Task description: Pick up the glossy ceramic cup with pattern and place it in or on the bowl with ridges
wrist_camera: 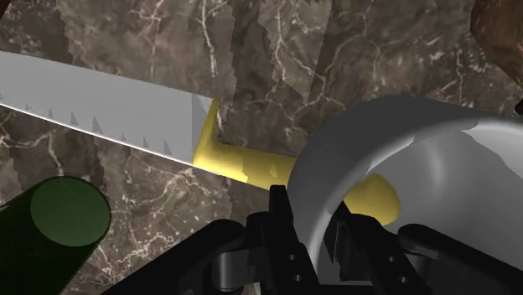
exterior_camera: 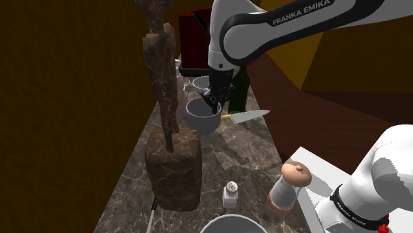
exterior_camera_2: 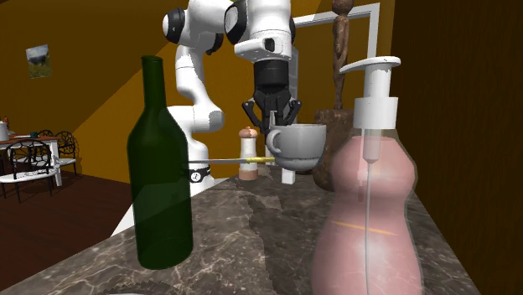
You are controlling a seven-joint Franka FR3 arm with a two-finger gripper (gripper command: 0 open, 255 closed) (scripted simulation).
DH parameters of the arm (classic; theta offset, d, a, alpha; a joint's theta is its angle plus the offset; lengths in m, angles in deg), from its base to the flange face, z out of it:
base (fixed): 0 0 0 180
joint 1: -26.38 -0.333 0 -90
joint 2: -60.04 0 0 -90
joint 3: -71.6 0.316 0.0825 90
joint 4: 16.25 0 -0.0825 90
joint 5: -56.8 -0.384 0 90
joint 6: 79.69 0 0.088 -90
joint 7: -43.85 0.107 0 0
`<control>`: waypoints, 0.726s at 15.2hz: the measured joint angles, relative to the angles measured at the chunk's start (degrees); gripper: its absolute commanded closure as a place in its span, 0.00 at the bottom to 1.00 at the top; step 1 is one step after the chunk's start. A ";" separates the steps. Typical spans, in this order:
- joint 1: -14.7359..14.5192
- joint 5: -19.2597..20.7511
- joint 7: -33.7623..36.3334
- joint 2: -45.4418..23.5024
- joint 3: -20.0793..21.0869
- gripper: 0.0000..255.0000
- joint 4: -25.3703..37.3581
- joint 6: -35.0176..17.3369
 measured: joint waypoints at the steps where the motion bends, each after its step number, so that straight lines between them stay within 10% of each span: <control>1: -0.05 -0.03 0.14 0.14 0.05 1.00 0.69 0.83; 11: -0.54 -0.66 0.98 3.26 0.35 1.00 4.17 7.32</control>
